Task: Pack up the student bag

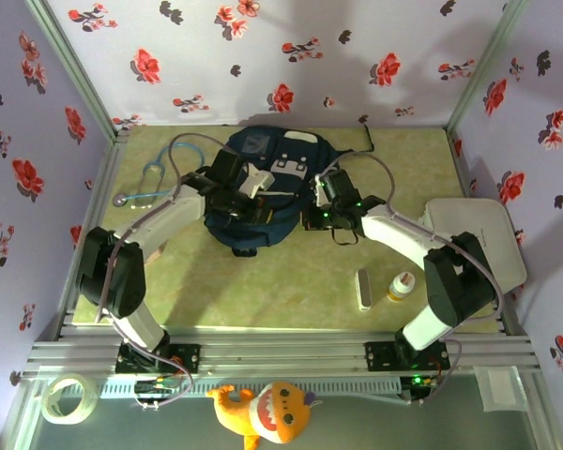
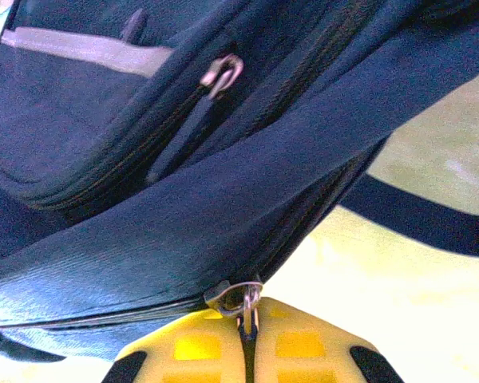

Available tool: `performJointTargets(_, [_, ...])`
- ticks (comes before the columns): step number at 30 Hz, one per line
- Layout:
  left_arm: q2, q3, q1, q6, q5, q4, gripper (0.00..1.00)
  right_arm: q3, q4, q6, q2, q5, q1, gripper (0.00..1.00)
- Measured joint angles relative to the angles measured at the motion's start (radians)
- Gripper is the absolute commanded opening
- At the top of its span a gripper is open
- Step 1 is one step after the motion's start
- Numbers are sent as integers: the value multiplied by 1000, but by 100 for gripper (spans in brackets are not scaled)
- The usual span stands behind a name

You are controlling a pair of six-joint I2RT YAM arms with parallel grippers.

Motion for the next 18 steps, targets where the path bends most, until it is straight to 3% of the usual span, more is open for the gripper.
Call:
performJointTargets(11, [-61, -3, -1, 63, -7, -83, 0, 18, 1, 23, 23, 12, -63, 0])
performJointTargets(18, [-182, -45, 0, 76, -38, -177, 0, 76, -16, 22, 118, 92, -187, 0])
